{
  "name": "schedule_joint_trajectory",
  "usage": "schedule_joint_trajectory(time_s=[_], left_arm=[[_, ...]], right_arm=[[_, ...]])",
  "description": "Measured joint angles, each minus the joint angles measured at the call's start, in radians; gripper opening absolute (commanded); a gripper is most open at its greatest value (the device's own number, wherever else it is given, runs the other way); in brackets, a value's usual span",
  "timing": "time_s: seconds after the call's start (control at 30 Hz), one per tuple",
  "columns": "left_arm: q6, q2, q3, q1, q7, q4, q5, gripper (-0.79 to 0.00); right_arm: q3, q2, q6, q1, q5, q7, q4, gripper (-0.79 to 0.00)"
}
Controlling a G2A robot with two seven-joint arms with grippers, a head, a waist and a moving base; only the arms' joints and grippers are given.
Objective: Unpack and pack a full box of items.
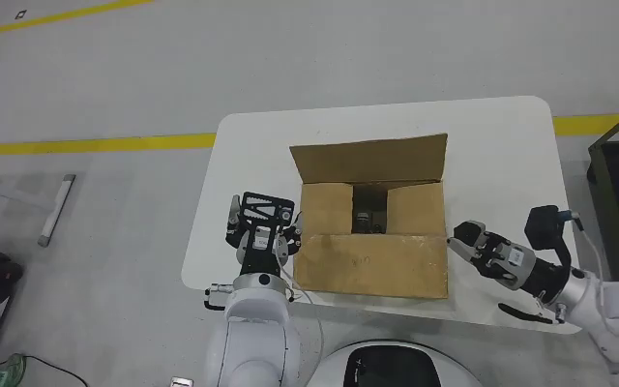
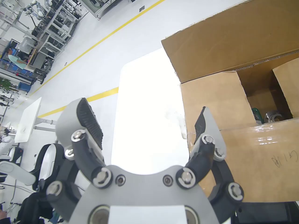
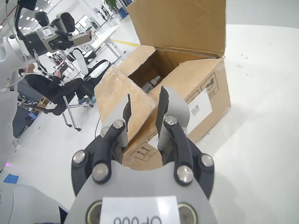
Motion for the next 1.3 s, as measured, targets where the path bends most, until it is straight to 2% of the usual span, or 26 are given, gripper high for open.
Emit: schedule_joint_trajectory(time_s=[0.03, 0.47, 0.5, 0.6, 0.67, 0.83, 0.87, 1.13, 1.3], left_arm=[[0.0, 0.0, 0.0, 0.0, 0.0, 0.0, 0.0, 0.0], [0.0, 0.0, 0.0, 0.0, 0.0, 0.0, 0.0, 0.0], [0.0, 0.0, 0.0, 0.0, 0.0, 0.0, 0.0, 0.0], [0.0, 0.0, 0.0, 0.0, 0.0, 0.0, 0.0, 0.0], [0.0, 0.0, 0.0, 0.0, 0.0, 0.0, 0.0, 0.0], [0.0, 0.0, 0.0, 0.0, 0.0, 0.0, 0.0, 0.0], [0.0, 0.0, 0.0, 0.0, 0.0, 0.0, 0.0, 0.0], [0.0, 0.0, 0.0, 0.0, 0.0, 0.0, 0.0, 0.0], [0.0, 0.0, 0.0, 0.0, 0.0, 0.0, 0.0, 0.0]], right_arm=[[-0.007, 0.0, 0.004, 0.007, -0.003, 0.003, 0.005, -0.551], [-0.056, 0.003, 0.03, 0.044, -0.023, -0.001, 0.042, -0.523], [-0.059, 0.004, 0.031, 0.046, -0.024, 0.001, 0.043, -0.526], [-0.071, 0.005, 0.035, 0.053, -0.029, 0.009, 0.04, -0.606], [-0.08, 0.005, 0.035, 0.056, -0.033, 0.015, 0.036, -0.61], [-0.094, 0.008, 0.035, 0.055, -0.031, 0.027, 0.022, -0.585], [-0.094, 0.008, 0.034, 0.053, -0.028, 0.029, 0.02, -0.548], [-0.076, 0.016, 0.01, 0.022, 0.026, 0.074, -0.004, -0.456], [-0.048, 0.021, -0.007, -0.007, 0.081, 0.085, -0.014, -0.437]])
